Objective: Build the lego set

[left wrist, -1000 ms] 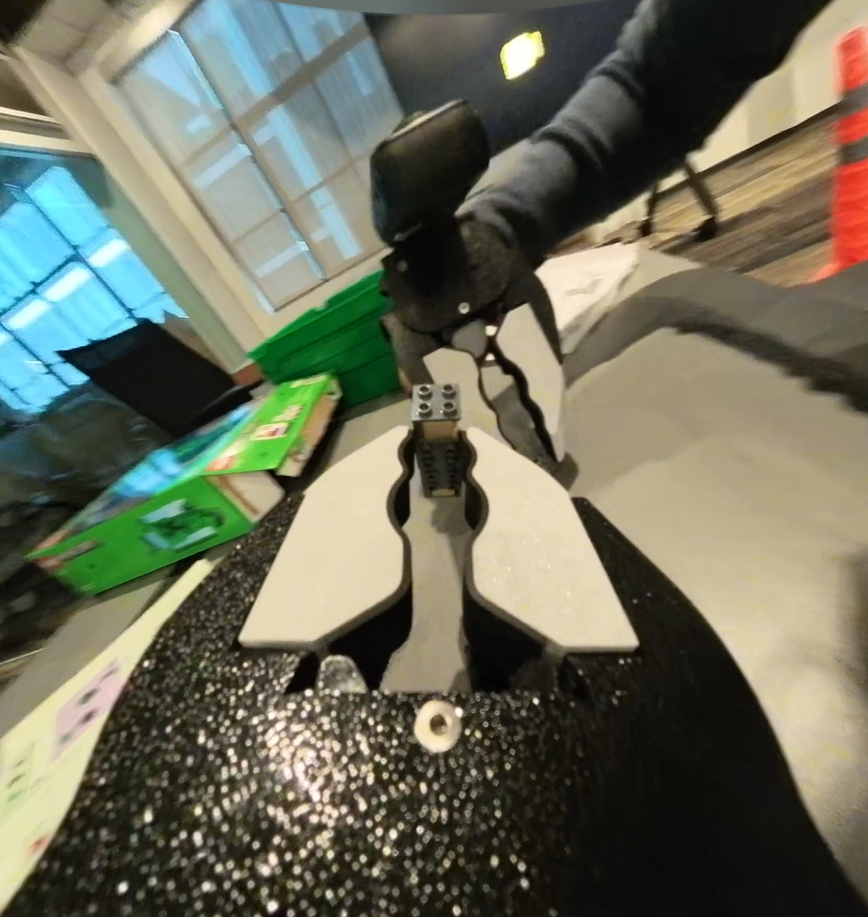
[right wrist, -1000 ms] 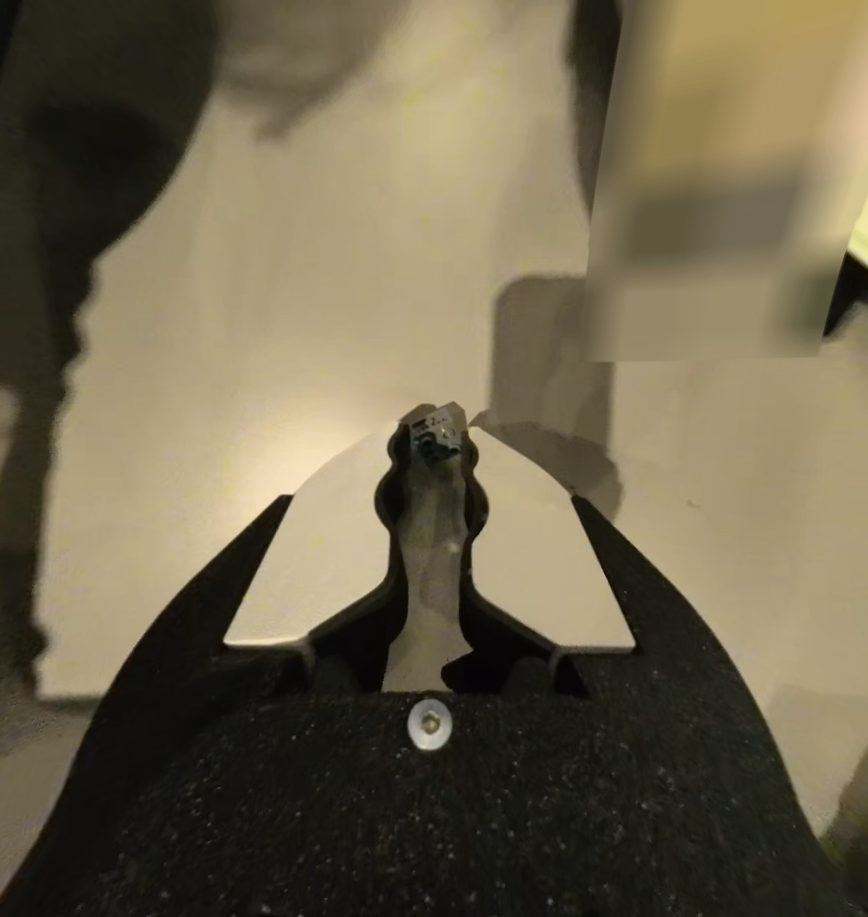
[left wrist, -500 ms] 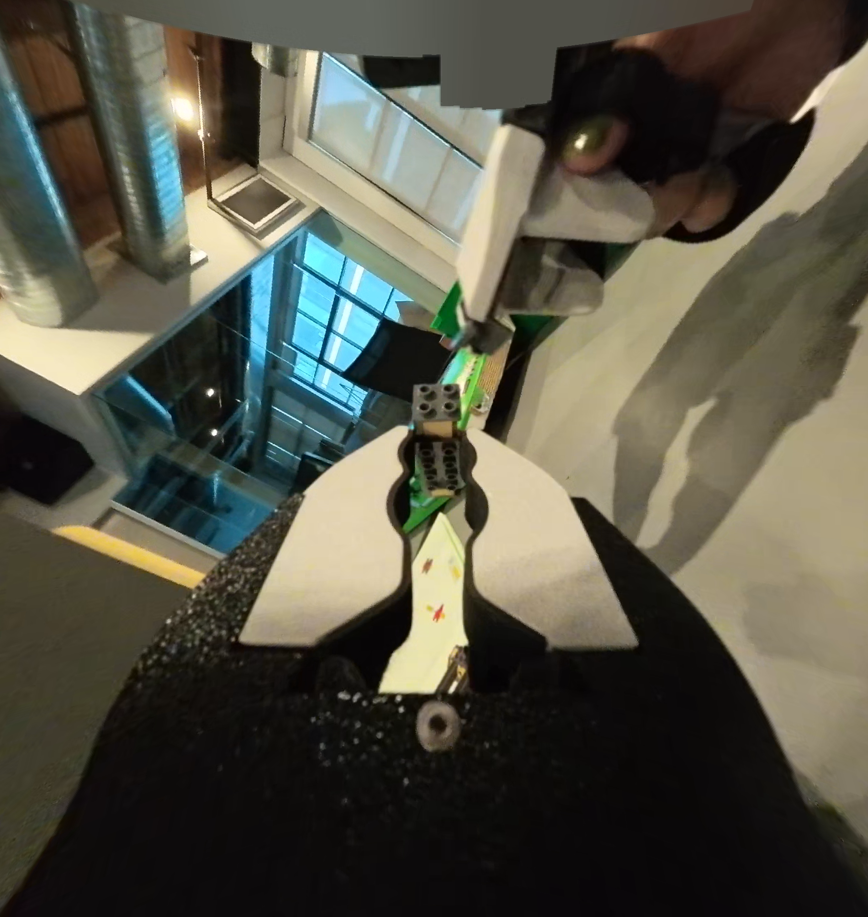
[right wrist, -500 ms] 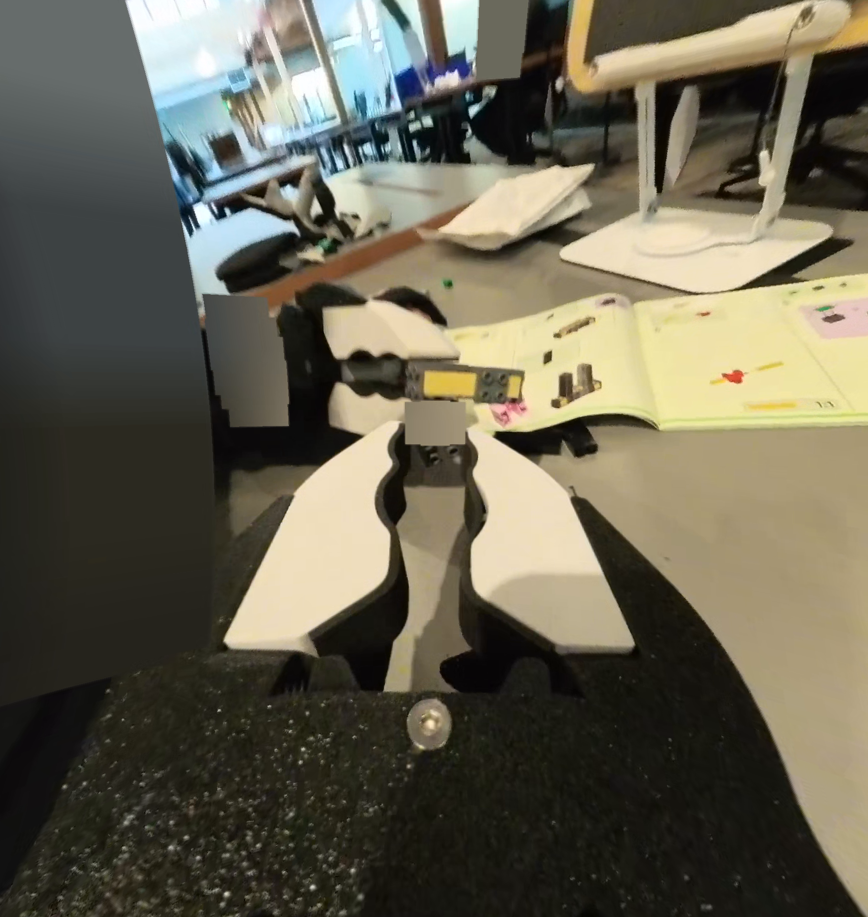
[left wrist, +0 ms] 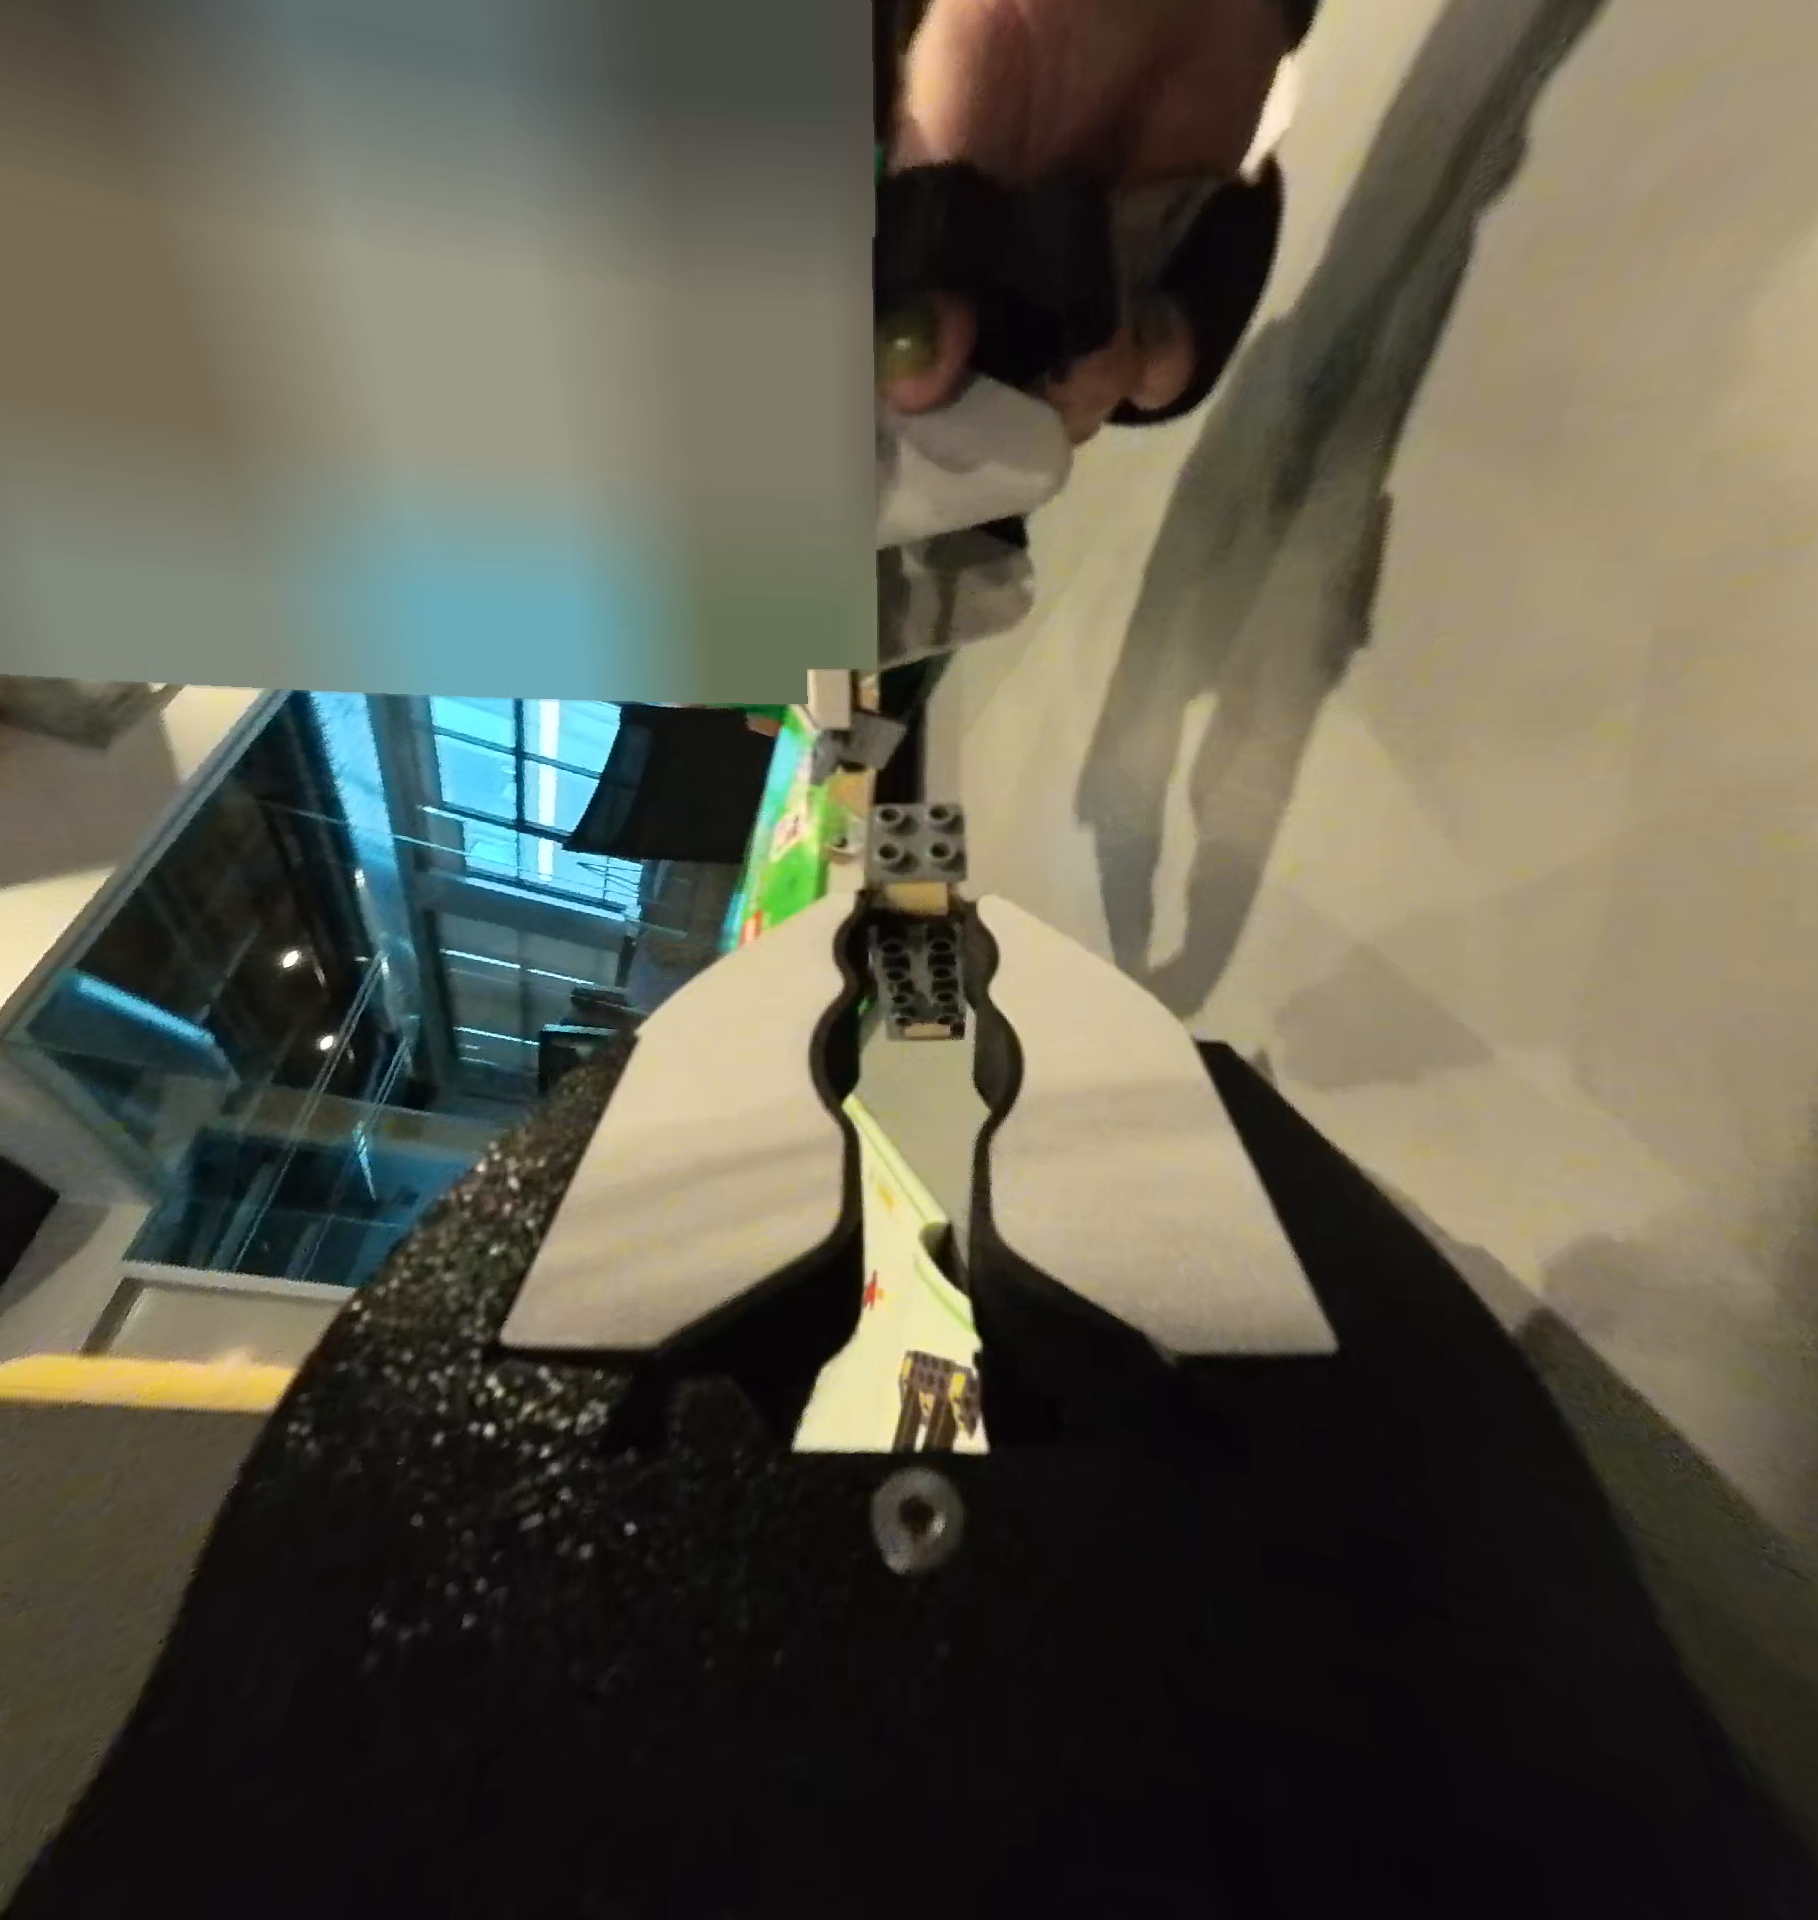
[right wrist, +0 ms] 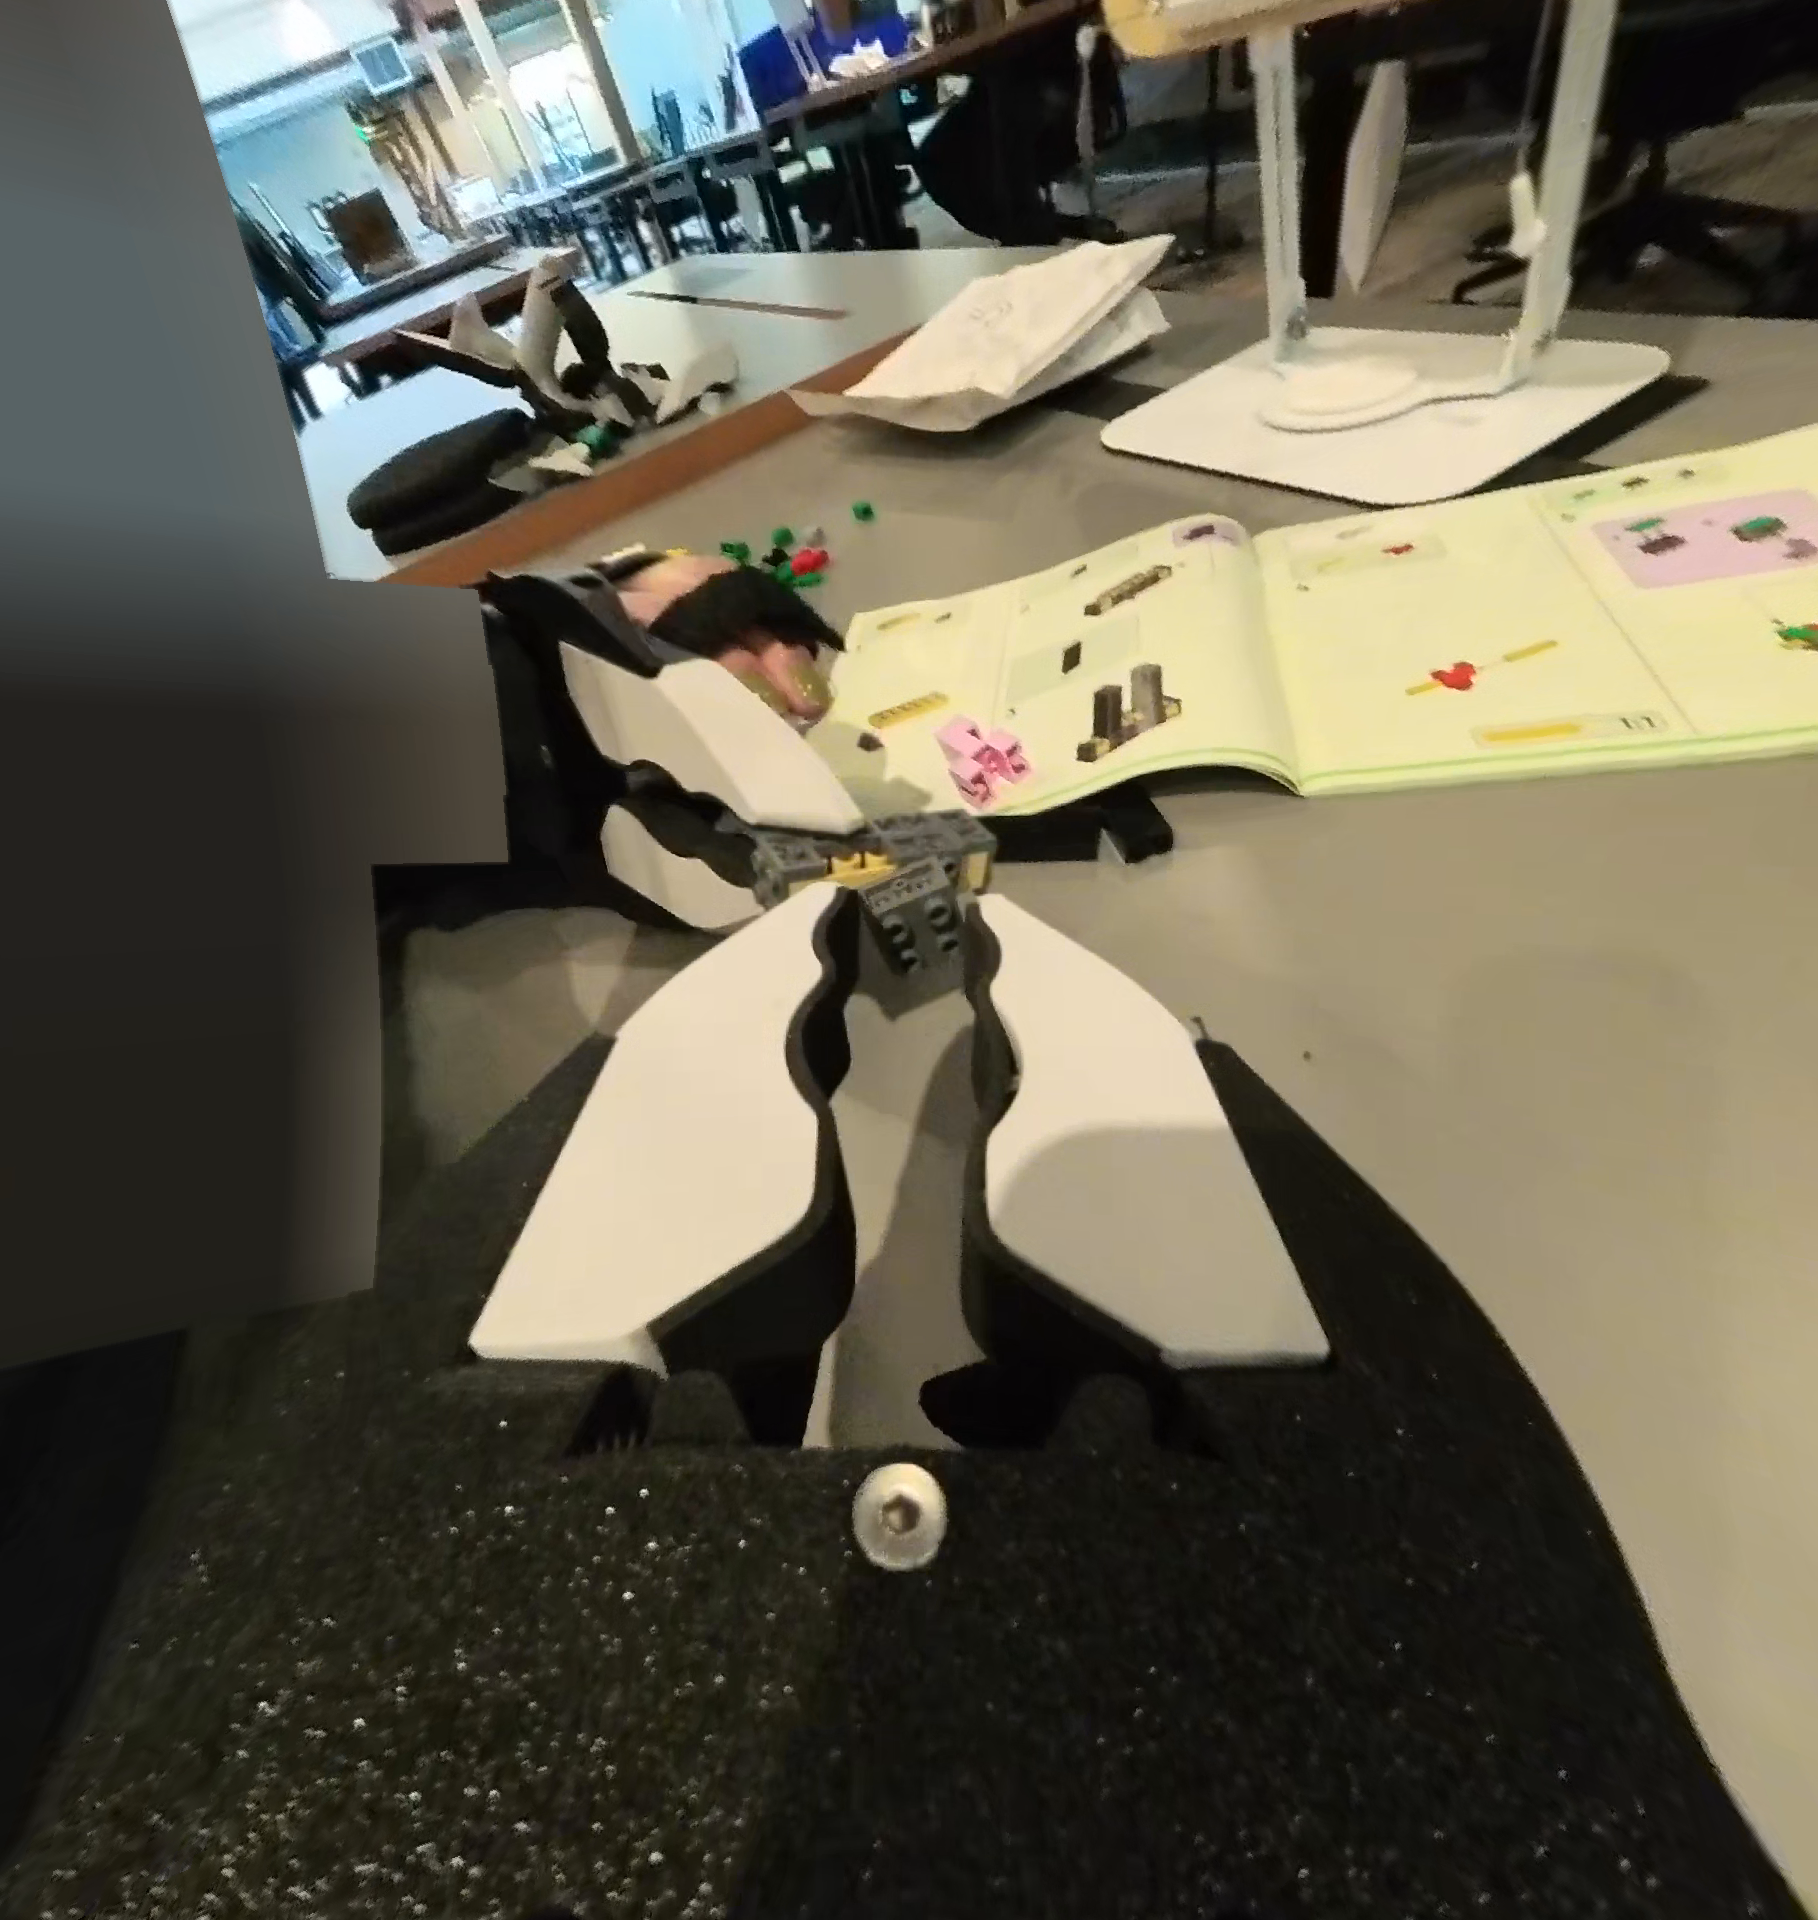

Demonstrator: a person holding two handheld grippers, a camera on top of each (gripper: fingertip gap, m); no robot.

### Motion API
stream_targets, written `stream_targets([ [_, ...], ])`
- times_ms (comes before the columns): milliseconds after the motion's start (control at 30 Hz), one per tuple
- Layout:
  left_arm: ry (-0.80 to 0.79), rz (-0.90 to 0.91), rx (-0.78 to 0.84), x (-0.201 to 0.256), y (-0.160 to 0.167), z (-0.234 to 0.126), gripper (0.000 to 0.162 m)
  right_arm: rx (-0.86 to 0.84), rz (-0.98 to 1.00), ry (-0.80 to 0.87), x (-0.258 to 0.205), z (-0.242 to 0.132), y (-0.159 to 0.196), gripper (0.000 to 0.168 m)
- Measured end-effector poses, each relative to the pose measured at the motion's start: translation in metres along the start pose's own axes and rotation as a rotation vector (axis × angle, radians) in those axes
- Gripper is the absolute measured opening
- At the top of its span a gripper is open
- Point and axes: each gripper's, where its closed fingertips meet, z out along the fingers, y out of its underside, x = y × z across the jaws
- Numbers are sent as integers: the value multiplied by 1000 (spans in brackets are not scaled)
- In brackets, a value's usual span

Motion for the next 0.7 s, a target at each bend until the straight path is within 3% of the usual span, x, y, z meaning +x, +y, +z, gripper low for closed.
stream_targets([
  [33, 30, 16, -13, 3, 2, 1, 17, -7, 10, 5, 2, -2, 1, 19],
  [367, 234, 164, -111, 26, 11, 1, 17, -160, -77, 70, 15, -7, 23, 18],
  [700, 378, 261, -144, 48, 22, 9, 17, -136, -113, 86, 15, -20, 21, 18],
])
